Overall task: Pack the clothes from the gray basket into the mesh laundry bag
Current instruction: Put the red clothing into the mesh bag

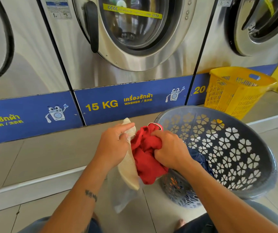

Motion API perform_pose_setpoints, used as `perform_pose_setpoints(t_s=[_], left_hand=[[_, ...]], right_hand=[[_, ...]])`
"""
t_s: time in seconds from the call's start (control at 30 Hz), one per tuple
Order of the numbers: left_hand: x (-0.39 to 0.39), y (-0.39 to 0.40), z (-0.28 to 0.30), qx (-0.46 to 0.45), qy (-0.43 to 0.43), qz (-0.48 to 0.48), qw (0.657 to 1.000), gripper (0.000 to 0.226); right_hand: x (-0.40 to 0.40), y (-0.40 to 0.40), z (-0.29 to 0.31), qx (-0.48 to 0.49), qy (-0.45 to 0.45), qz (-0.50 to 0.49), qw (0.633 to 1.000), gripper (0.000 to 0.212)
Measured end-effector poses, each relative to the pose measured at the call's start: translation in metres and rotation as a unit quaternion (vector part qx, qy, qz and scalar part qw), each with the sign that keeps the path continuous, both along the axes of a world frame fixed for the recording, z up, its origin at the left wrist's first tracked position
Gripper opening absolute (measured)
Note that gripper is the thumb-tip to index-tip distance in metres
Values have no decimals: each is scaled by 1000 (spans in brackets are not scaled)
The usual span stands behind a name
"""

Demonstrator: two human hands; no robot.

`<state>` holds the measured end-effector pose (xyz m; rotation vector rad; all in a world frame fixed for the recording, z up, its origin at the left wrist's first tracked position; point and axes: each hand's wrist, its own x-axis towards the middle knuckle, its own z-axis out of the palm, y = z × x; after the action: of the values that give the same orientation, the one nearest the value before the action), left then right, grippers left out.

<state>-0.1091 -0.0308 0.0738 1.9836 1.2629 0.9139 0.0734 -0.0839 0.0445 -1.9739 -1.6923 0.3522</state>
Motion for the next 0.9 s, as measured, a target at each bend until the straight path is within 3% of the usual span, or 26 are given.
perform_pose_setpoints(t_s=[0.13, 0.27, 0.33, 0.4, 0.5, 0.6, 0.7, 0.83, 0.9], left_hand=[[0, 6, 1, -13, -44, 10, 999, 44], [-3, 2, 9, -32, -90, 7, 995, 45], [-4, -2, 11, -35, -100, 3, 994, 44], [-4, -7, 11, -36, -107, 3, 994, 43], [-5, -10, 10, -40, -114, 14, 993, 44], [-13, -6, 5, -41, -86, 42, 995, 44], [-21, 4, -2, -41, -50, 79, 995, 44], [-17, 9, -4, -36, -45, 95, 994, 44], [-13, 8, -5, -31, -34, 94, 995, 43]], right_hand=[[-29, -4, 14, 62, 146, 43, 986, 51], [-50, -7, -2, -24, 315, 90, 945, 68], [-57, -3, -13, -69, 358, 96, 926, 66], [-63, 2, -22, -99, 328, 120, 932, 59], [-64, 4, -24, -200, 216, 157, 943, 43], [-63, 9, -30, -244, 173, 183, 936, 42], [-58, 15, -38, -194, 120, 185, 956, 61], [-50, 13, -49, -51, 139, 101, 984, 51], [-52, 7, -56, -50, 79, 78, 993, 65]])
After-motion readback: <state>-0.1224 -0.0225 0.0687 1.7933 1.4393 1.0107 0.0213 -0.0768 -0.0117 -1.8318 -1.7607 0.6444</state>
